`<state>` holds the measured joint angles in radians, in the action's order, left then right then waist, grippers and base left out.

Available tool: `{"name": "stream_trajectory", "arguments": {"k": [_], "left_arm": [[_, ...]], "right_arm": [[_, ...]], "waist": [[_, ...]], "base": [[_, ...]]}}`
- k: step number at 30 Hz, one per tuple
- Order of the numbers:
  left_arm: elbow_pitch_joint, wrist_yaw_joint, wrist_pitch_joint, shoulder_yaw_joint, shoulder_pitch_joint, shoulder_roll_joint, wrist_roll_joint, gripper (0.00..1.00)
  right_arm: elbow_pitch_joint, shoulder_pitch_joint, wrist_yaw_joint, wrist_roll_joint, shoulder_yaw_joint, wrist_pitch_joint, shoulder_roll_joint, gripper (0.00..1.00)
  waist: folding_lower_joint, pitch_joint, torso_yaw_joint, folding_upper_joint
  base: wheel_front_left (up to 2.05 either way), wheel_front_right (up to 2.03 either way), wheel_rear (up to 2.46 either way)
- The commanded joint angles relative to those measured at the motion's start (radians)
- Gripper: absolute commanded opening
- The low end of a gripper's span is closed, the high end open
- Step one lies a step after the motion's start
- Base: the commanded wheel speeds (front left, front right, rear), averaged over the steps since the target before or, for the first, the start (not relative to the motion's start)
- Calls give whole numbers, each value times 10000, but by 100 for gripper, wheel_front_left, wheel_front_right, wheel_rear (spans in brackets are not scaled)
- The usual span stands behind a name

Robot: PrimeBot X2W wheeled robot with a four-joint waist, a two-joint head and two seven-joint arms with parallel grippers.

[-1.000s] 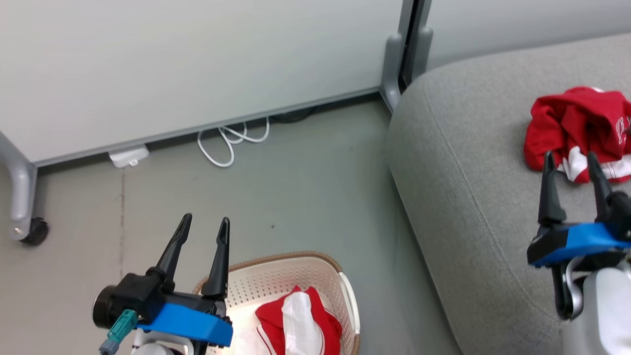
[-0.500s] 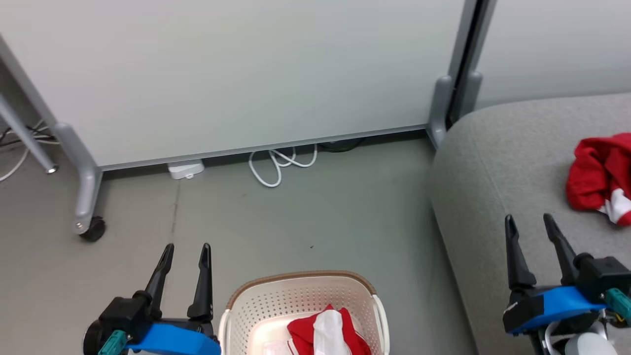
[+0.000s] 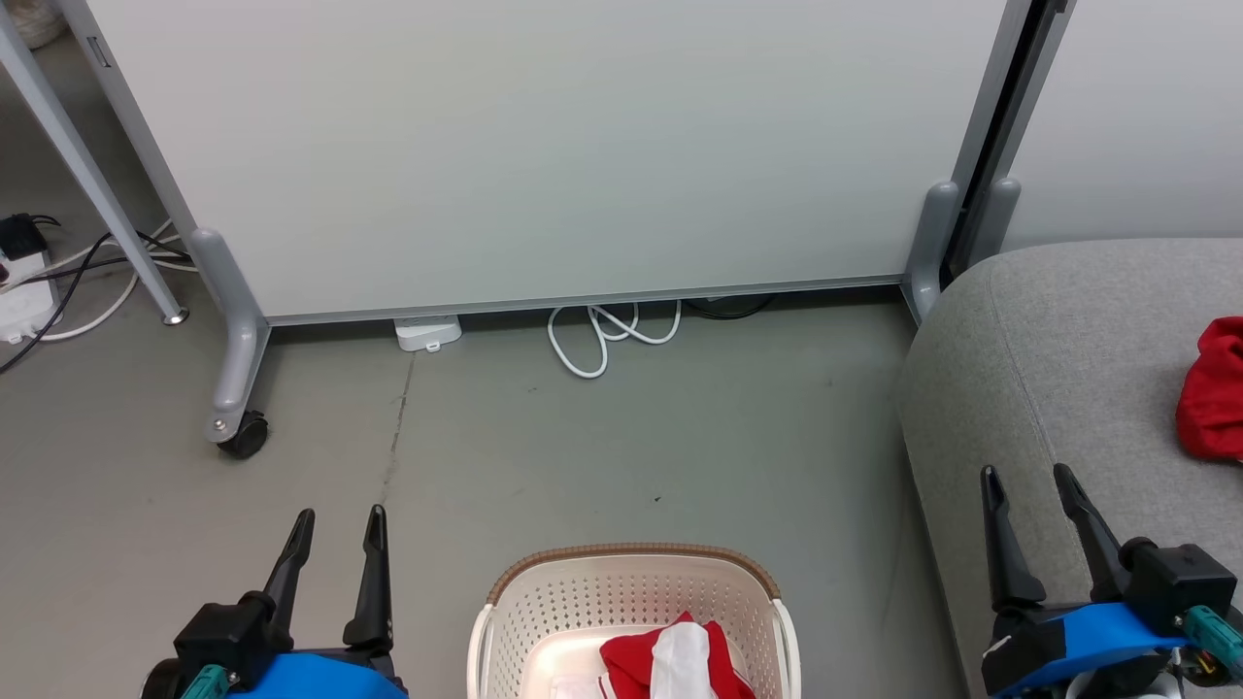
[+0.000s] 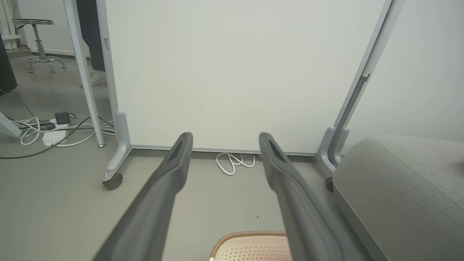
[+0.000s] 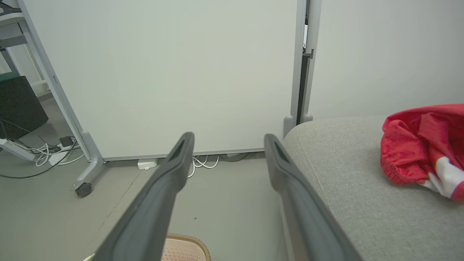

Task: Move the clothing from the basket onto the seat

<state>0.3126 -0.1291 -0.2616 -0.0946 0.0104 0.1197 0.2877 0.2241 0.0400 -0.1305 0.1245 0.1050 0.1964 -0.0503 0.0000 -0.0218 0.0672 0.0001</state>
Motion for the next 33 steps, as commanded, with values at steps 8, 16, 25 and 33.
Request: {"name": "stream_trajectory", "arguments": {"k": [8,16,25,33], "left_arm": [[86,-16,-52,206,-39,30,-69,100],[156,-16,-52,85,164,65,-126,100],[355,-16,-50,-319,482,74,-143,100],[1471,-16,-52,-1386,1676,102,288,100]], "right_arm": [[-16,-120,-5,170,-163,-61,-3,100],[-158,-106,-5,292,-282,-131,-3,100],[-297,296,-5,352,-494,-137,-1,100],[-757,948,-5,391,-1014,-130,-3,100]], "waist": [[0,81,-122,-1],[0,241,-213,-1],[0,866,-488,-1],[0,2442,-1257,-1]], "base": [[0,0,0],[0,0,0],[0,0,0],[0,0,0]]}}
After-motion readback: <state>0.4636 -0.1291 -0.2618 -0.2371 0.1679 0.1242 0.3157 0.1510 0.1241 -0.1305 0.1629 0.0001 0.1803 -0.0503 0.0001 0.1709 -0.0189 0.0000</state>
